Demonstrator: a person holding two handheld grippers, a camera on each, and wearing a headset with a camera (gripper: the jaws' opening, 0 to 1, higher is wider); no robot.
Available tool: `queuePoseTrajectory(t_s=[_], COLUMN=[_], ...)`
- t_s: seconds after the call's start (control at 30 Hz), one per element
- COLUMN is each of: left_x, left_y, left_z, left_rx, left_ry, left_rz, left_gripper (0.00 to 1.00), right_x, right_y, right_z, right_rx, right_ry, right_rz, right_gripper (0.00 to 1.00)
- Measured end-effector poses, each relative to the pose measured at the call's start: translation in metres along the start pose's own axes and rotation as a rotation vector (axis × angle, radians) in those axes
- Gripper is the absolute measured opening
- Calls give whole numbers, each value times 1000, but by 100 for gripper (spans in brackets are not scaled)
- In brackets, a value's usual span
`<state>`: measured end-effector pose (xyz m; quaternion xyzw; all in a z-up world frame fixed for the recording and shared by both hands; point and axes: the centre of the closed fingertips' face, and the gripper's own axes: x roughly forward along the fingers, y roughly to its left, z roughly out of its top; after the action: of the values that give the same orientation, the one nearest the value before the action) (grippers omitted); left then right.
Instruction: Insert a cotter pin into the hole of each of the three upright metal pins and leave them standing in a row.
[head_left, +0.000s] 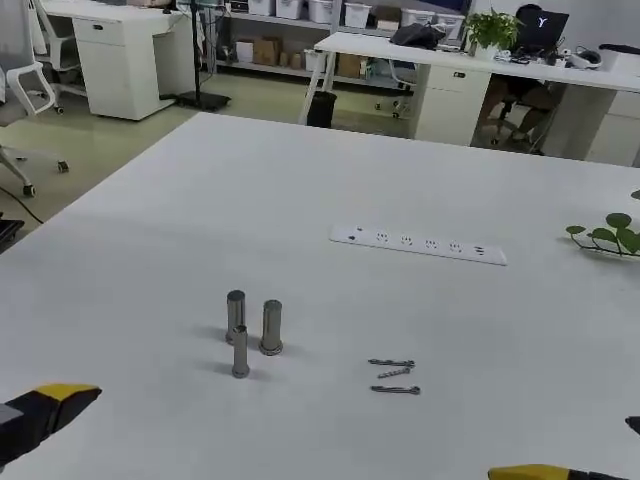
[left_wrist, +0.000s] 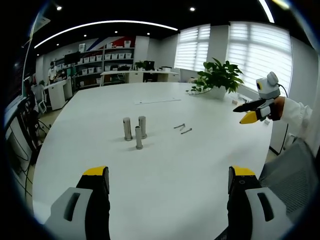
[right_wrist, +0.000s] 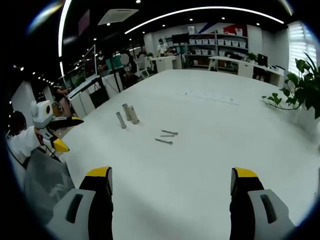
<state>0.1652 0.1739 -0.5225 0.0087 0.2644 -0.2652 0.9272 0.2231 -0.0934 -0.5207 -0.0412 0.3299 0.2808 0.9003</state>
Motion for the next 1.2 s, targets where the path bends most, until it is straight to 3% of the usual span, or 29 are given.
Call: queuePoseTrajectory(t_s=[0.07,0.13,0.3,0.53,0.63,0.73,0.8,1.07,1.2], left_x=[0,1,1,1,0,0,0,0,0], left_y=[1,1,-1,-1,-1,-6,-4,-1,2], left_z=[-8,-6,-1,-1,-1,-2,3,3,7], left_rx=[35,47,-1,-13,0,-3,25,25,49], left_ry=[53,39,4,-6,-12,-6,-37,-24,-50], left_rz=[10,21,7,6,9,-25,-9,3,18], left_gripper=[99,99,99,99,97,99,99,99,99], right_x=[0,0,0,0,0,0,1,1,3], right_y=[0,0,3,4,5,6,5,6,8], right_z=[0,0,-1,0,0,0,1,3,5], right_rx=[1,0,-3,-10,-13,-17,-18,-23,-29], right_ry=[1,2,6,5,6,7,5,4,5], right_rz=[1,2,6,9,11,11,11,17,26], right_gripper=[97,97,97,97,97,96,96,96,96])
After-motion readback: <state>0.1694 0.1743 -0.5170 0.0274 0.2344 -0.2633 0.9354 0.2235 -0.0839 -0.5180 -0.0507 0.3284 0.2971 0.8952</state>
